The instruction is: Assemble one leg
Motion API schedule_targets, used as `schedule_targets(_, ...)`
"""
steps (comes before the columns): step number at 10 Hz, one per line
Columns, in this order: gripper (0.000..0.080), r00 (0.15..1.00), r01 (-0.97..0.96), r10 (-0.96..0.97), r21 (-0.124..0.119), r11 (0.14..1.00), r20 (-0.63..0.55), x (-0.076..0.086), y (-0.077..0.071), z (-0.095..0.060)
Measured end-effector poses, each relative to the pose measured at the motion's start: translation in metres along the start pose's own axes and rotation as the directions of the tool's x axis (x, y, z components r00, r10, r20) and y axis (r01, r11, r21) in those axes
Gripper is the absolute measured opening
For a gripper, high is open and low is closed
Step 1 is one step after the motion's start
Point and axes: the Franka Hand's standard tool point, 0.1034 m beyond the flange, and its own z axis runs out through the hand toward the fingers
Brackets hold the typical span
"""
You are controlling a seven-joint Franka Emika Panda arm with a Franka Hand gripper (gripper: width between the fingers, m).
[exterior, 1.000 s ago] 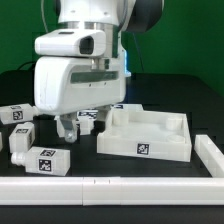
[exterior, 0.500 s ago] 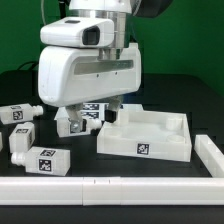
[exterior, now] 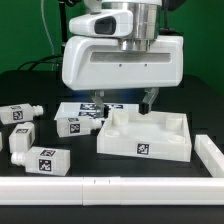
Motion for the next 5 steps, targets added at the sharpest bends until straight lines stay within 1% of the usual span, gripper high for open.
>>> schedule_targets(3, 0.0649, 1.0, 0.001, -0.001, 0.0, 1.0, 0.0, 0.0, -0.001, 0.0)
schedule_targets(4, 0.0649, 0.999, -0.037, 0.037, 0.005, 0.999, 0.005, -0.004, -0.001, 0.001)
schedule_targets(5, 0.0649, 0.993, -0.112, 0.112, 0.012, 0.994, 0.023, -0.02, -0.003, 0.001)
